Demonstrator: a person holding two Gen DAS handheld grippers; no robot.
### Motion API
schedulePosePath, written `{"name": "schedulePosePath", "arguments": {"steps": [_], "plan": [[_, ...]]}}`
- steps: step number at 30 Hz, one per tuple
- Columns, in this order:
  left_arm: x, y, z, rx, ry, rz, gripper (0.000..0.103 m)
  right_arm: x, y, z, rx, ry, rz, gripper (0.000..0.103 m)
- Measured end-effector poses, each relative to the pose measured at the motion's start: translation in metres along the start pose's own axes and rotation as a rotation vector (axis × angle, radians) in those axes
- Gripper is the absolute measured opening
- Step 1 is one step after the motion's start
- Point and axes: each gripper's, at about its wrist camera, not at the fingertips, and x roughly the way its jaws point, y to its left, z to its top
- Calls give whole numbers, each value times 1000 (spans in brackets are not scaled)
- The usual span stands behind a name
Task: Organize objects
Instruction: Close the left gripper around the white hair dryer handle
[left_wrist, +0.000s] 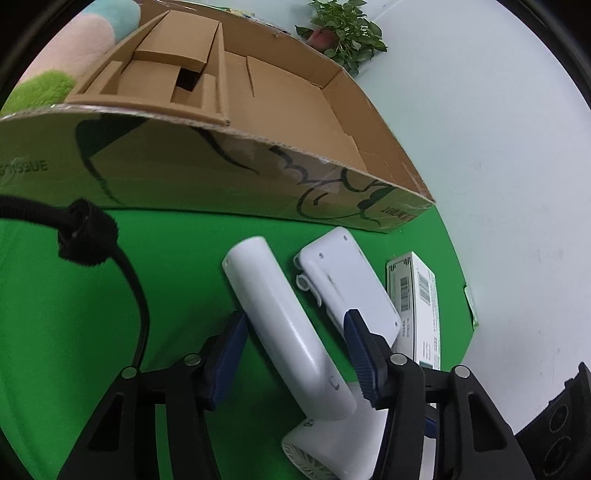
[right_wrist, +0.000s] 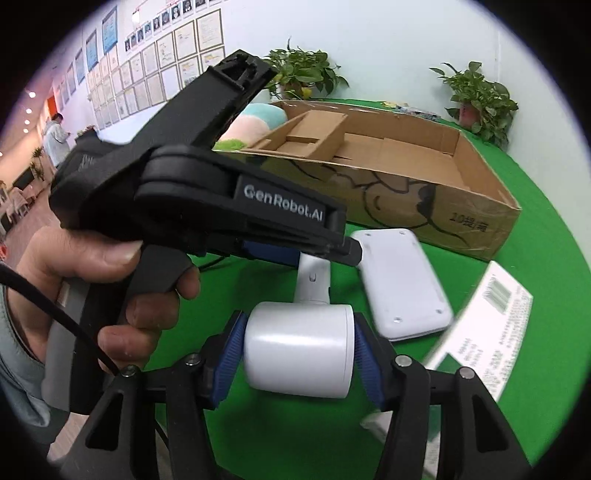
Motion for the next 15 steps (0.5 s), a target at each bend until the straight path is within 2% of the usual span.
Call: {"name": "schedulePosePath", "arguments": {"steps": [3,5,15], "plan": [[-3,3,-2,12,5,5,46,3,10,2,8,4,52,65],[-4,4,-2,18,8,17,42,3,18,2,-10,2,69,66],[-12,12,-3,19,9,35,35,11,19,-9,-3,45,55,64]]}}
